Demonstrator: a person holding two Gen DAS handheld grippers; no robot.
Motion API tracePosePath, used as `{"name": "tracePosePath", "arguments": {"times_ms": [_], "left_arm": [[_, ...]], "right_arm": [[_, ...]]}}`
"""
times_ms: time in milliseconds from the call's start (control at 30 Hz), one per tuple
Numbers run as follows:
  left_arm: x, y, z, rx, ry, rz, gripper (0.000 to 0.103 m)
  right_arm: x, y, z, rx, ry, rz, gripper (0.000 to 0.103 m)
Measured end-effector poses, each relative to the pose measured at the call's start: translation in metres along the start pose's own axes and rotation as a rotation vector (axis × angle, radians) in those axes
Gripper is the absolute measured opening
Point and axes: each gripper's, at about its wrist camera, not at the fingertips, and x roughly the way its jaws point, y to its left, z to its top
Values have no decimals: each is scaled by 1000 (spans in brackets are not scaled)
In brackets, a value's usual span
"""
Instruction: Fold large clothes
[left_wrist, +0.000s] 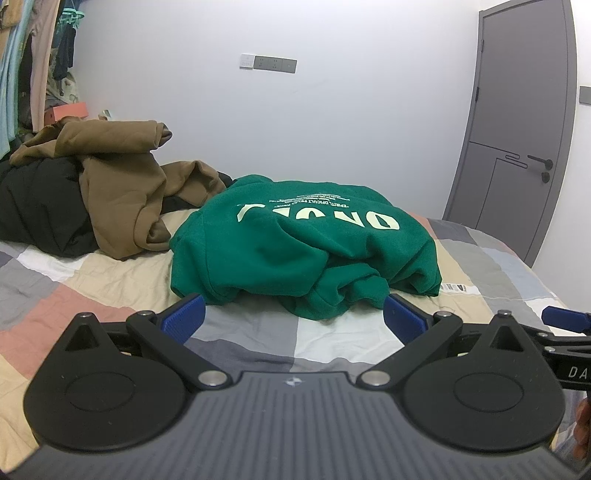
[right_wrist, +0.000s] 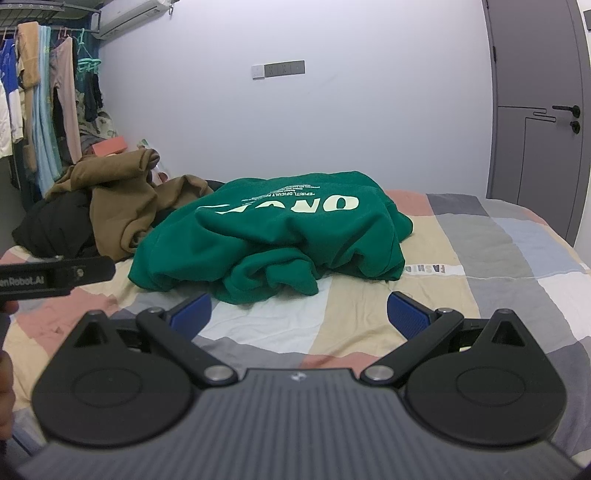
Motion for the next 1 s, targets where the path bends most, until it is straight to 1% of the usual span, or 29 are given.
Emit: {"name": "tracePosePath", "arguments": {"times_ms": [333,600,733,833,1000], "left_arm": [[0,0,0,1,-1,1,103],[1,0,1,3,-3,-1,103],[6,1,-3,9,-8,-1,103],[12,1,-6,28,-9,18,103],[19,9,-3,16,-6,21,103]], "right_arm": [[0,-4,1,26,-3,14,103],[3,-3,3,22,5,23,103],[5,-3,3,21,6,20,103],[10,-4,4,31,15,13,103],[20,-4,8,39,28,12,103]]}}
